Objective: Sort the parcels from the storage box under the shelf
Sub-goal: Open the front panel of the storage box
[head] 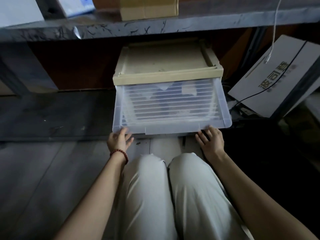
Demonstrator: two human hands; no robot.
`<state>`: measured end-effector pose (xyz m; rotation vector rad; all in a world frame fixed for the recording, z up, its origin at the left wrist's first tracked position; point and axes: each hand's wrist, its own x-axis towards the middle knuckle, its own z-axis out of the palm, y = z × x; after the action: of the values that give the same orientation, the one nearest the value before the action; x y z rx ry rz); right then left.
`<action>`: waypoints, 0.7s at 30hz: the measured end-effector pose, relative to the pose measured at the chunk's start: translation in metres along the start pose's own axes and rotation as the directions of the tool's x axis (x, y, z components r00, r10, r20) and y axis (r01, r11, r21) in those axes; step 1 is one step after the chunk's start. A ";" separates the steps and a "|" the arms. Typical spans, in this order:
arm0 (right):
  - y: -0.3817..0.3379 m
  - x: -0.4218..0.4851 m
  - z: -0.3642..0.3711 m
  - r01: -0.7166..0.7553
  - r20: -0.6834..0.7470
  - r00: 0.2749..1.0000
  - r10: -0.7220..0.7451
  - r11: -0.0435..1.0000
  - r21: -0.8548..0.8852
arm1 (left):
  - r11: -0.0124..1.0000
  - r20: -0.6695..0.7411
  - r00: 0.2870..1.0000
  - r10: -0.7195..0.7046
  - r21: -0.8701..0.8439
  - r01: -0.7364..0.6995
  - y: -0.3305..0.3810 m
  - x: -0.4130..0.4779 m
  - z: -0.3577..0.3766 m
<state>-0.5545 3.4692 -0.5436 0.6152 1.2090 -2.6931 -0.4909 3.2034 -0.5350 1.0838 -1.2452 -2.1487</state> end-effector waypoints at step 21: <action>-0.025 -0.009 0.009 0.501 0.115 0.854 -0.507 0.746 -0.439 | 0.586 0.184 0.868 0.462 0.671 -0.454 0.046 -0.011 -0.006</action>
<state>-0.5563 3.4790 -0.5171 0.2512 2.1960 -2.6041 -0.4810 3.1844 -0.4924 0.8650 -2.1546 -1.2670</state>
